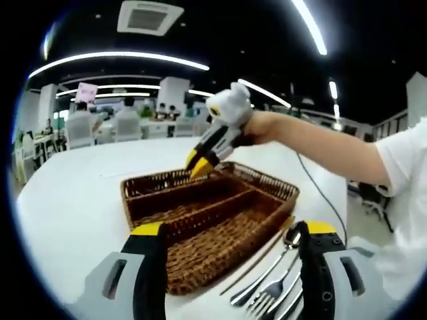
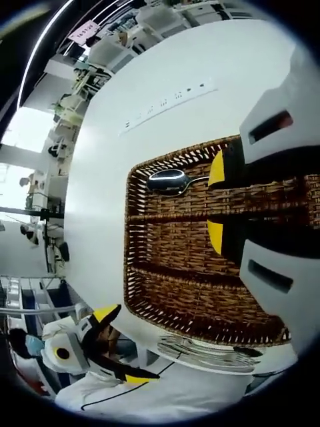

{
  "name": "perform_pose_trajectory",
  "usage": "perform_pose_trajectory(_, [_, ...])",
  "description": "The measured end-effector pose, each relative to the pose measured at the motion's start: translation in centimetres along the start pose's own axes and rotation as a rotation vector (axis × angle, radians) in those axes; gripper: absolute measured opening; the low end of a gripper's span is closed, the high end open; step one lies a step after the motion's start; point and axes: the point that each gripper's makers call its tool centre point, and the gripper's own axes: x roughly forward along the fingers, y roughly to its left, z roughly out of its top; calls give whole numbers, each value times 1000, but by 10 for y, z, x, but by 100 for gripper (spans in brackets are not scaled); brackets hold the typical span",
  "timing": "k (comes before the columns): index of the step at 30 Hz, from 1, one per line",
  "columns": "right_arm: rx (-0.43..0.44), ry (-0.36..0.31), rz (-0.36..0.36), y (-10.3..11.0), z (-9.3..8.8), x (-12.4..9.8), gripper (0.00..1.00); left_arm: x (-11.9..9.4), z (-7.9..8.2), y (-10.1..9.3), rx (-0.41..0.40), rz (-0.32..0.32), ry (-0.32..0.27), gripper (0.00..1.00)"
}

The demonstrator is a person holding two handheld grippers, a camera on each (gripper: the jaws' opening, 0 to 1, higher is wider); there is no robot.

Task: Arrange the knives, forks, and spoons in their matching storage slots by inserting each utensil handle-first until every utensil is classified and aligned in the correct compartment

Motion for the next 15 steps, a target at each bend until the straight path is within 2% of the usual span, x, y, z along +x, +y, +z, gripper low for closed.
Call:
perform_pose_trajectory(6, [-2, -10, -11, 9, -2, -7, 19, -2, -2, -9, 28, -19, 3, 75])
perform_pose_trajectory(15, [5, -27, -18, 22, -4, -15, 21, -3, -7, -16, 72, -27, 25, 72])
